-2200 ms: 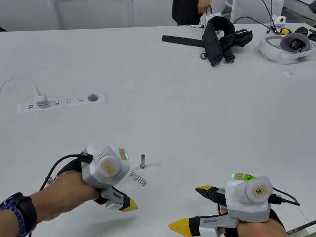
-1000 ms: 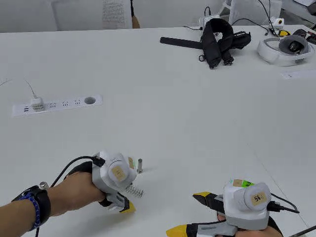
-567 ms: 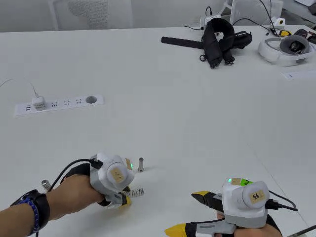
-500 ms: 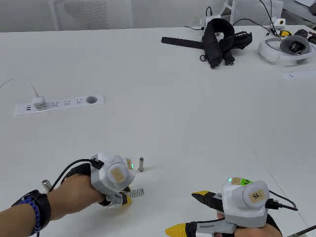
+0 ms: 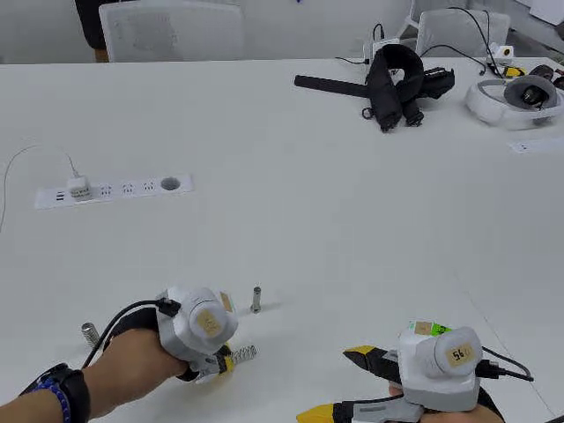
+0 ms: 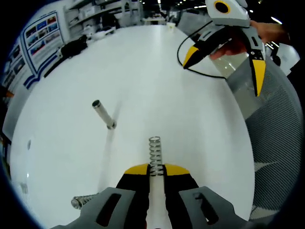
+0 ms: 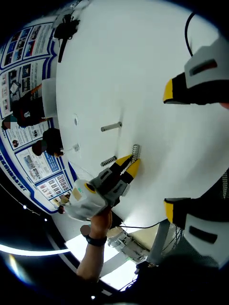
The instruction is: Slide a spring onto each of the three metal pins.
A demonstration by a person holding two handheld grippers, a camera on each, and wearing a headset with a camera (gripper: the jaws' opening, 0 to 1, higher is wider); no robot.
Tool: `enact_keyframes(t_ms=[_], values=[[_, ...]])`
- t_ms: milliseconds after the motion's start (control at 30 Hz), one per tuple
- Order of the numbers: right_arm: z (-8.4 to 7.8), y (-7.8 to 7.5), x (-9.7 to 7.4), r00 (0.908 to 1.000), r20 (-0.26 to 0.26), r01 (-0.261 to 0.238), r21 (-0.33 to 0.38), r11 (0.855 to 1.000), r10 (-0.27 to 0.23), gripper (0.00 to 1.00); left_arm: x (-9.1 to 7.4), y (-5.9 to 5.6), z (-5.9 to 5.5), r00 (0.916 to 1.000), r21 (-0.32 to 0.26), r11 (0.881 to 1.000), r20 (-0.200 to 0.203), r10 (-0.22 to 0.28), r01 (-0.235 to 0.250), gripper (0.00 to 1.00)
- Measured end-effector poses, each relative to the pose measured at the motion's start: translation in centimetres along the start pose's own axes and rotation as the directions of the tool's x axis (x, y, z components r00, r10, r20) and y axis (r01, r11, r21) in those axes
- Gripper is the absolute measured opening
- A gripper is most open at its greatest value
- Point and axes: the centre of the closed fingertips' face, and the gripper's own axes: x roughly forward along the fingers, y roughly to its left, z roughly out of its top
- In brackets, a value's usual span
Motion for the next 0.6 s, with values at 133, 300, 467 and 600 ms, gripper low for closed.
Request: enact_keyframes(t_ms=[133,300,467,600], values=[[0.2,0.3,0.3,1.0000,-0.001,-0.007,0.000,1.000,0.007,0.81,-0.6,-0.6,-0.5,0.9998,-0.036,0.999,0.020,0.009,-0.008,0.11],[0.2,1.0,0.7,0.9997,-0.008,-0.021,-0.011,1.000,0.021,0.81,-1.4,-1.1,-1.3,0.9989,-0.086,0.996,0.040,0.023,-0.020,0.11],[0.6,1.6,0.9,0.9994,-0.007,-0.035,-0.018,0.999,0.035,0.80,-2.2,-1.4,-2.1,0.9976,-0.124,0.992,0.053,0.044,-0.037,0.11],[1.1,2.1,1.1,0.9985,-0.004,-0.055,-0.023,0.998,0.055,0.80,-3.1,-1.4,-2.4,0.9941,-0.179,0.982,0.079,0.075,-0.060,0.11]])
